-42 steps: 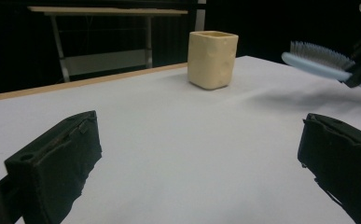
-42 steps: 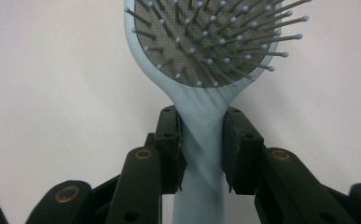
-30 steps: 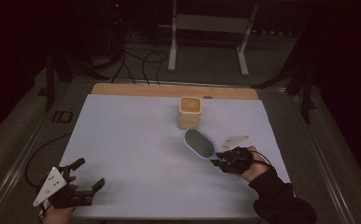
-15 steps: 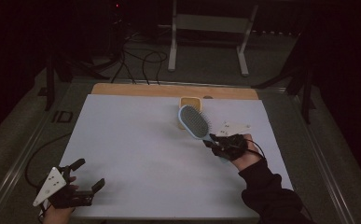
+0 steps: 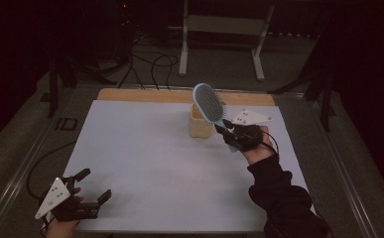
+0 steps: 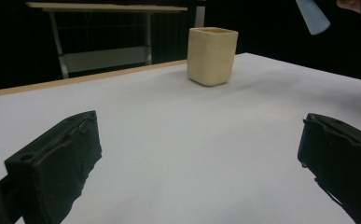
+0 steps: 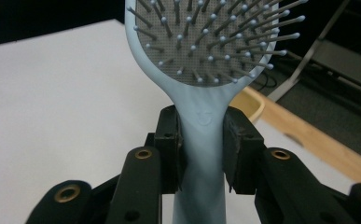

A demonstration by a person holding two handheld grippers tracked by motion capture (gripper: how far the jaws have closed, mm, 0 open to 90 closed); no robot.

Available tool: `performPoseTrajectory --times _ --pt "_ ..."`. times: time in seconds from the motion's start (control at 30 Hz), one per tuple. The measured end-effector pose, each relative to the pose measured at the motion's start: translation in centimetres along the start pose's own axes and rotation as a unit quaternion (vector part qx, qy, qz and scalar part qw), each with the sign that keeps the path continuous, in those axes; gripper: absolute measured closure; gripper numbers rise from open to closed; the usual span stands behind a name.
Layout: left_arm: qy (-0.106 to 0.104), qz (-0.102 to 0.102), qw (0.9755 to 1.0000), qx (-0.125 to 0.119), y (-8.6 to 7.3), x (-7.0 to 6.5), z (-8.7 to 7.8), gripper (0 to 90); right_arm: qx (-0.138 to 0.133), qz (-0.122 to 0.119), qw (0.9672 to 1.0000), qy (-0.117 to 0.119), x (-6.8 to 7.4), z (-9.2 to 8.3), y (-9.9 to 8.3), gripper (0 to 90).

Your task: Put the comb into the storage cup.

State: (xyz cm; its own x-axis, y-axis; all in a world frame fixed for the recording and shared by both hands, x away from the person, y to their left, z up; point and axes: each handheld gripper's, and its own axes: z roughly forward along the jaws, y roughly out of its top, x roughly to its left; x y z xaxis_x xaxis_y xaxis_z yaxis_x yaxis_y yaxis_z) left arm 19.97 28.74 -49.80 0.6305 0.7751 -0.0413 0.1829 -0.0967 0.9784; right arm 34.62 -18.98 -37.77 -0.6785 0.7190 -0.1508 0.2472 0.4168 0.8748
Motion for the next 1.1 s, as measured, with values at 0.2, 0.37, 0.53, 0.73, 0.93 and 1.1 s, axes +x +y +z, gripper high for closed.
performPoseTrajectory --times 0.2,0.37,0.53,0.73,0.93,1.1 --pt "-0.001 -0.001 1.0000 0.000 0.0 0.1 0.0 0.0 -0.022 0.009 0.9996 -0.013 -0.5 0.9 1.6 69.9" --pt "-0.001 -0.001 1.0000 0.000 0.0 0.1 0.0 0.0 -0.053 0.013 0.9982 -0.025 -0.8 1.8 3.1 69.9" --pt "-0.002 -0.002 1.0000 -0.001 -0.1 0.1 0.0 0.0 -0.072 0.016 0.9968 -0.032 -0.9 2.6 4.0 69.9" --pt "-0.002 -0.002 1.0000 -0.001 -0.1 0.1 0.0 0.0 -0.087 0.020 0.9947 -0.052 -1.0 3.8 4.9 69.8" --pt "-0.002 -0.004 1.0000 -0.001 -0.1 0.2 -0.1 0.0 -0.119 0.032 0.9909 -0.054 -1.4 4.6 5.4 69.9" --pt "-0.003 -0.005 1.0000 -0.001 -0.1 0.2 -0.1 0.0 -0.137 0.038 0.9882 -0.056 -1.8 5.1 6.0 69.8"
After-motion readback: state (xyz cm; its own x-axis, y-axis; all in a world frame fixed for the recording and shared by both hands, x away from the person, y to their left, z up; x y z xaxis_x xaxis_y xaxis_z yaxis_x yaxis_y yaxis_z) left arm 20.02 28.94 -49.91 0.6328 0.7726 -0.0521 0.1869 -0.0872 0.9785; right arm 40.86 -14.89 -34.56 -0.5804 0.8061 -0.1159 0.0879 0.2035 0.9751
